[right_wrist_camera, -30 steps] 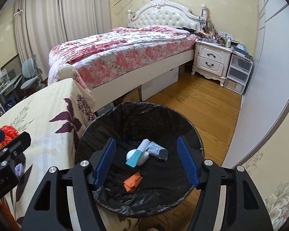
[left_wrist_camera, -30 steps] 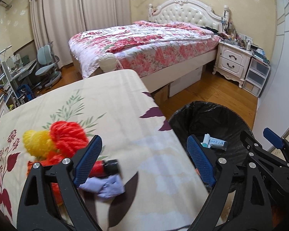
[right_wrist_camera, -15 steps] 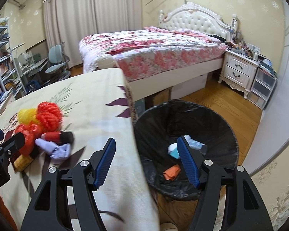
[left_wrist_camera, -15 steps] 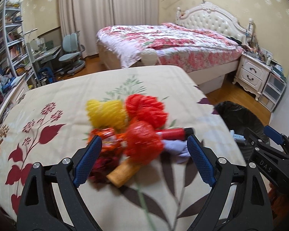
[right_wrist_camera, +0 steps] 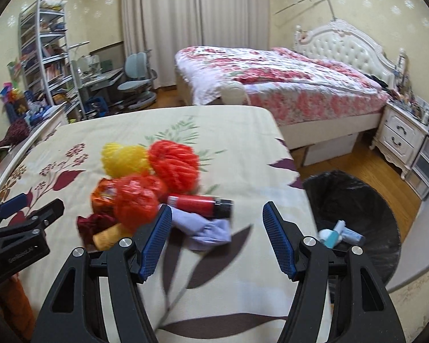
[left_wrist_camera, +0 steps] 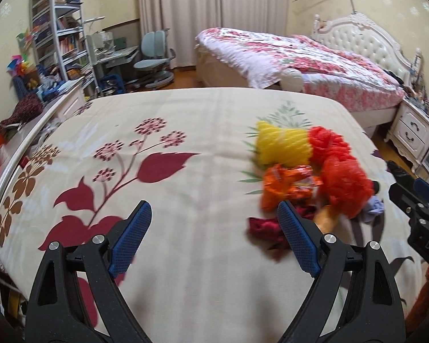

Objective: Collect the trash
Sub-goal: 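Move both tools back toward the red plastic bags on the bed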

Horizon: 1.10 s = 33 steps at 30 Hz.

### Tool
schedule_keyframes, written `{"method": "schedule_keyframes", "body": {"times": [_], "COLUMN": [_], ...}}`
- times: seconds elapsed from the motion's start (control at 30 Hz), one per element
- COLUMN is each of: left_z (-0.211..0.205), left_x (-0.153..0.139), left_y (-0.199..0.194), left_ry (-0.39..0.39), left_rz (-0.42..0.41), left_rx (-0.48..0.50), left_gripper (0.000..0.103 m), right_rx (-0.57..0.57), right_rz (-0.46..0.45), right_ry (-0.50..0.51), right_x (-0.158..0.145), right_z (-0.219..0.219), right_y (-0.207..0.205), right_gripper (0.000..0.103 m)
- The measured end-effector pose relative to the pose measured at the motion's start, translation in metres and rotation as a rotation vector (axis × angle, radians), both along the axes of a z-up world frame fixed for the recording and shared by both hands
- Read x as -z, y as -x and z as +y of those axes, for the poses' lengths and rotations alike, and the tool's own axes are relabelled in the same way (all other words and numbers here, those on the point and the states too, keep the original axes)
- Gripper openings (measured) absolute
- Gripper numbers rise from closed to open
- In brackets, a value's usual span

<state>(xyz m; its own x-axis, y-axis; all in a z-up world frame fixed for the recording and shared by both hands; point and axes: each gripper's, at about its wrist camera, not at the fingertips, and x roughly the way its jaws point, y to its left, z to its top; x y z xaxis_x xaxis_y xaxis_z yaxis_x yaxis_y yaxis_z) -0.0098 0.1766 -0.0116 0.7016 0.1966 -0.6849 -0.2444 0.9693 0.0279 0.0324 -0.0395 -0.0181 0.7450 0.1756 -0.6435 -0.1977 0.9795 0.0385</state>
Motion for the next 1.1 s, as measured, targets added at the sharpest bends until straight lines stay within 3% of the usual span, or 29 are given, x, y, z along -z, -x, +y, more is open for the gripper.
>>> {"method": "schedule_keyframes", "body": {"times": [0.23,0.47,0.53,0.6,1.1], "left_z": [0.04,0.051,0.05,0.048,0.004], "left_x": [0.008,0.014,0.016,0.017,0.011], "left_y": [0.011,0.015,0.015,0.013,-0.011], "left_ry": [0.016,0.035,0.041,0.045,0.06], "left_rz": [0.014,0.02,0.021,0.021,0.012], "left_rx": [-0.083,-0.099,-0.092,-0.084,0.022], "left_gripper": [0.088,0.088,0.088,0.088,0.088], "right_rx": [-0.083,-0.116,-0.117,-0.122,-0.068], "right_rz": [-0.011,0.026,0.04,0.061,-0.002], "right_ry": [0.013,0.038,0.039,0.04,0.013], "right_x": [-0.006,0.008,0.013,0.017,-0.005], "right_z": [0.042,0.065,0.066,0.068,0.033], "right_y": [-0.002,-0.015,-0.018,-0.021,-0.01], "right_gripper": [0.065,0.064,0.056,0.039,0.034]}}
